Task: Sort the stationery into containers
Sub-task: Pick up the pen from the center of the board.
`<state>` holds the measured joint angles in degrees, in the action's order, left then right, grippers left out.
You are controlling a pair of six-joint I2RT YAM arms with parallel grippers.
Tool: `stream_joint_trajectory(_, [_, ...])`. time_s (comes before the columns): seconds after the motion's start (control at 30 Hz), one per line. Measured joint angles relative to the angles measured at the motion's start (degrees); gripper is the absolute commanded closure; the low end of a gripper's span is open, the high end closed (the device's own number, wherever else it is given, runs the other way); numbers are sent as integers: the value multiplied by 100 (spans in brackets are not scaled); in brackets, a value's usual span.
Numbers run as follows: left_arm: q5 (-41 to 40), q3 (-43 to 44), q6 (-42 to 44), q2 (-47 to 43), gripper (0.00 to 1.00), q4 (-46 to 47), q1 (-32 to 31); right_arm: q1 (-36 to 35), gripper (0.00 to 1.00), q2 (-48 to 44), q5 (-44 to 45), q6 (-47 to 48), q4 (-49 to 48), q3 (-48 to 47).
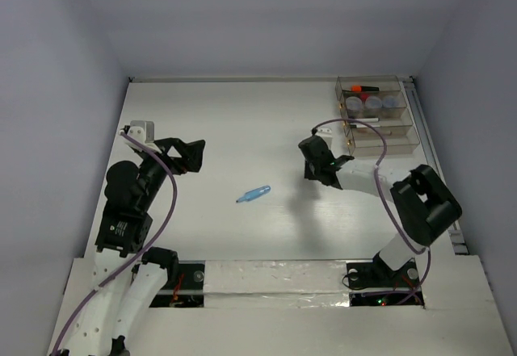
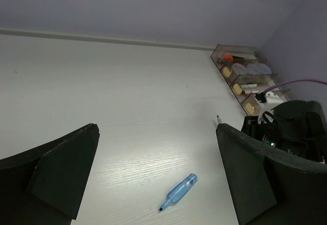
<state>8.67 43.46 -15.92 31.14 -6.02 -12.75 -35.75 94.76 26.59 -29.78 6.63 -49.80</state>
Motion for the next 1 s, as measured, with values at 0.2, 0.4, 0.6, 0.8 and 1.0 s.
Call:
stream_joint_trajectory(0.2, [544, -24, -264, 334, 1, 199, 2, 0, 89, -1147, -1327, 686, 1453, -728])
stream_joint_trajectory(0.4, [1248, -616, -826, 525, 1, 866, -129, 0, 92, -1895, -2282, 1163, 2144, -1460])
stream_joint_trajectory(0.6, [1427, -841, -1123, 796, 1, 1165, -811, 0, 94, -1991, -2876, 1342, 2730, -1718])
stream_joint_trajectory(0.8, [844, -1147, -1311, 944, 1, 2194, -2020, 0, 95, -2024, -3390, 1405, 3263, -2406])
stream_joint_trajectory(1.0, [-214, -1591, -988, 1843, 12, 3392, -3318, 0, 95, -2135, -3842, 1453, 3733, -3150])
